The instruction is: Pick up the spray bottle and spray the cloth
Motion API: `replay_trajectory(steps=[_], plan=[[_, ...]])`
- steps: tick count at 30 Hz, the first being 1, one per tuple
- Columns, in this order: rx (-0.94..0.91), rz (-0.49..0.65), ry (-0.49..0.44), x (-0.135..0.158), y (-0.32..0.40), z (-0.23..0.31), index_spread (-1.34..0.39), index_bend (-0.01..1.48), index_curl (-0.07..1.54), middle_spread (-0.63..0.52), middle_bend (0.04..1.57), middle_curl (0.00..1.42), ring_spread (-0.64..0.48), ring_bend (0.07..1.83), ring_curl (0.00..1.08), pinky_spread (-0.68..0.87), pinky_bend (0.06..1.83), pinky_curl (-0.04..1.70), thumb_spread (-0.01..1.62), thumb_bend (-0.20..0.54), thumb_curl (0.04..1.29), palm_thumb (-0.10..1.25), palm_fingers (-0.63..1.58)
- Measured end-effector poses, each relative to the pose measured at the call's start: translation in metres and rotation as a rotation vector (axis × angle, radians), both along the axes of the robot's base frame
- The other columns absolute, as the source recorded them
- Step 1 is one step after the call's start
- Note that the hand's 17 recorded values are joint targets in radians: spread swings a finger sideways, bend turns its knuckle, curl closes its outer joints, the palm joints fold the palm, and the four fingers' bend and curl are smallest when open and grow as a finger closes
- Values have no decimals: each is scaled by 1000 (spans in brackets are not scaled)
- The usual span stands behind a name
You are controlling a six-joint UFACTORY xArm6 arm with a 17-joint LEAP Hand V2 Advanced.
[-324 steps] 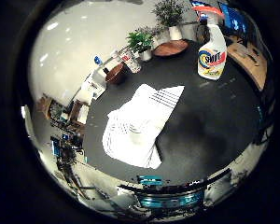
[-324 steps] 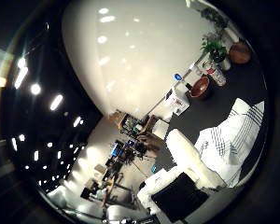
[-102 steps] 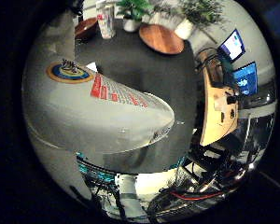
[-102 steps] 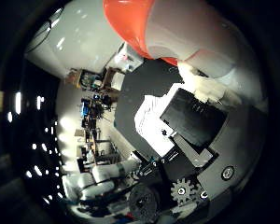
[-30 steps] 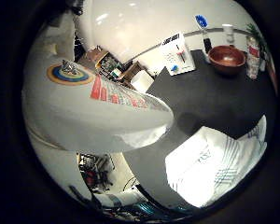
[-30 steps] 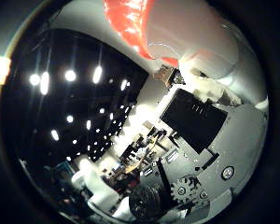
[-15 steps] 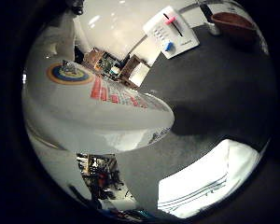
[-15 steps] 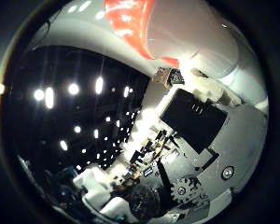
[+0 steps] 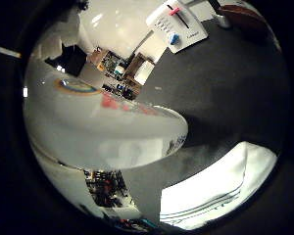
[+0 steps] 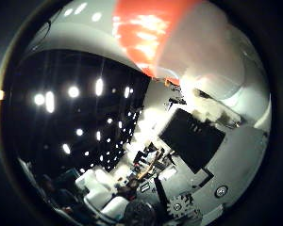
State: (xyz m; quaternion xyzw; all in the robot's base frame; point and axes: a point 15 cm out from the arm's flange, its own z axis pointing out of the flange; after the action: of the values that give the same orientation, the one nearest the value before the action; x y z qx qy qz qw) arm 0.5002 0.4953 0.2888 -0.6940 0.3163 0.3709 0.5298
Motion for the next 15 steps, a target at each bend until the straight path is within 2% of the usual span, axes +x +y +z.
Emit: replay_trajectory(steps=[2, 3, 8, 12, 15], plan=[[-18, 13, -14, -3, 0, -1, -529, 600, 584, -286, 774, 544, -224, 998, 444, -216, 1157, 490, 912, -46, 662, 563, 469], [-23, 17, -18, -4, 0, -2, -534, 620, 576, -268, 693, 512, -177, 941, 411, -72, 1153, 482, 959, -47, 615, 512, 389], [-22, 21, -24, -5, 0, 1, -488, 527, 504, -191, 549, 435, 49, 764, 313, 370, 1113, 419, 991, -40, 502, 412, 175], [-33, 35, -35, -7, -1, 0, -470, 477, 455, -139, 452, 386, 160, 650, 254, 536, 1027, 346, 989, -33, 452, 390, 137], [-28, 37, -45, -8, -2, 8, -458, 438, 429, -127, 402, 365, 185, 587, 227, 587, 953, 296, 987, -31, 432, 393, 144]])
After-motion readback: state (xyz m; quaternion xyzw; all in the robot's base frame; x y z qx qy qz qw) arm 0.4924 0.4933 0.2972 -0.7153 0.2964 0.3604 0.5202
